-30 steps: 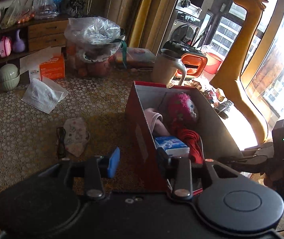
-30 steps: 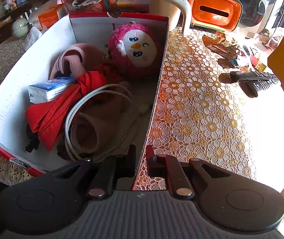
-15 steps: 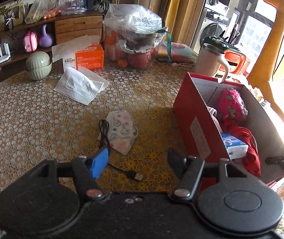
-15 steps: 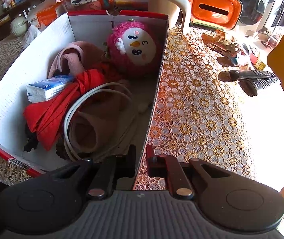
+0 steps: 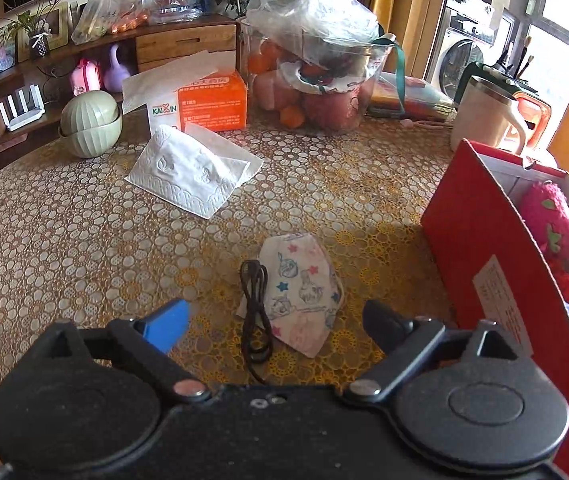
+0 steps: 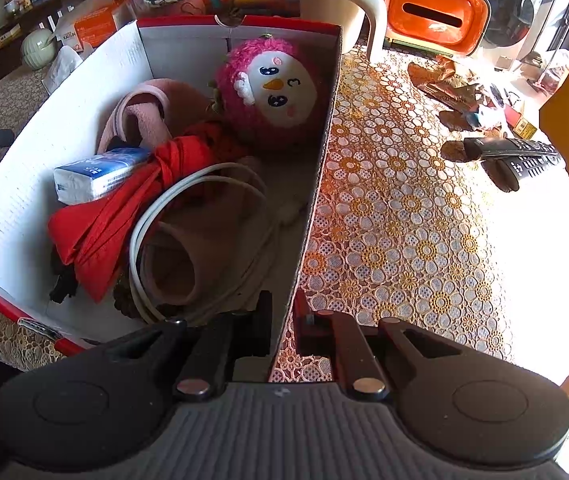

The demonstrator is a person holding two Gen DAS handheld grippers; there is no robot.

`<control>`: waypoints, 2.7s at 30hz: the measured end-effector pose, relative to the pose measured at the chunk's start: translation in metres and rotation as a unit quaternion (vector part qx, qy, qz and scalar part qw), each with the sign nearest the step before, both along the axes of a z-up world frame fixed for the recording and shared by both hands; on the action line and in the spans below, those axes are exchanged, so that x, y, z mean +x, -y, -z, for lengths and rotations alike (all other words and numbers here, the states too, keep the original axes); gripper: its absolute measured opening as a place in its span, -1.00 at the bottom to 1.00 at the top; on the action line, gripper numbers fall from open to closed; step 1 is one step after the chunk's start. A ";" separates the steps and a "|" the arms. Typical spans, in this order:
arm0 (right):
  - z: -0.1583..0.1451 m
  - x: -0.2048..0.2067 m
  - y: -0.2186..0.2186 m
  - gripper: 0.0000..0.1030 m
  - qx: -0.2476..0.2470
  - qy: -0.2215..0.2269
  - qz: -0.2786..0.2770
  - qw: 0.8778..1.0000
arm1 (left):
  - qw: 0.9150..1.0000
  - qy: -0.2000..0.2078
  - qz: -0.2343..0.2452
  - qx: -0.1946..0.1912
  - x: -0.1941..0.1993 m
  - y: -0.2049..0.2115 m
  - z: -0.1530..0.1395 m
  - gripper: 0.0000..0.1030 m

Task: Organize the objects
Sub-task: 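Close the left tool on the black cable beside the mask, then lift the black cable with the left tool and carry it over the shoebox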

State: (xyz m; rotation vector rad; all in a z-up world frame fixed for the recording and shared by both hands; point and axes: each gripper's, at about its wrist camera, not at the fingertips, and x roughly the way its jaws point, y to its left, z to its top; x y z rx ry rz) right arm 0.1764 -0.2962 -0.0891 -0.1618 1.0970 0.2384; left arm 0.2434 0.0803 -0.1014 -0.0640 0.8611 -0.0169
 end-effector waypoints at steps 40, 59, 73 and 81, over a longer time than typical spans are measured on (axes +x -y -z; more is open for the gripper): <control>0.009 0.007 0.003 -0.80 -0.004 -0.012 0.010 1.000 | 1.000 -0.018 0.001 0.024 0.026 0.002 0.021 -0.92; 0.009 0.003 0.002 -0.80 -0.012 0.006 0.008 1.000 | 0.998 0.029 0.029 -0.039 -0.056 0.022 -0.053 -0.94; 0.011 0.005 -0.001 -0.80 -0.018 0.012 -0.003 1.000 | 0.993 0.064 0.080 -0.050 -0.097 0.063 -0.123 -0.94; 0.003 0.000 0.004 -0.80 -0.004 0.019 -0.006 1.000 | 0.986 0.078 0.122 -0.077 -0.087 0.108 -0.148 -0.94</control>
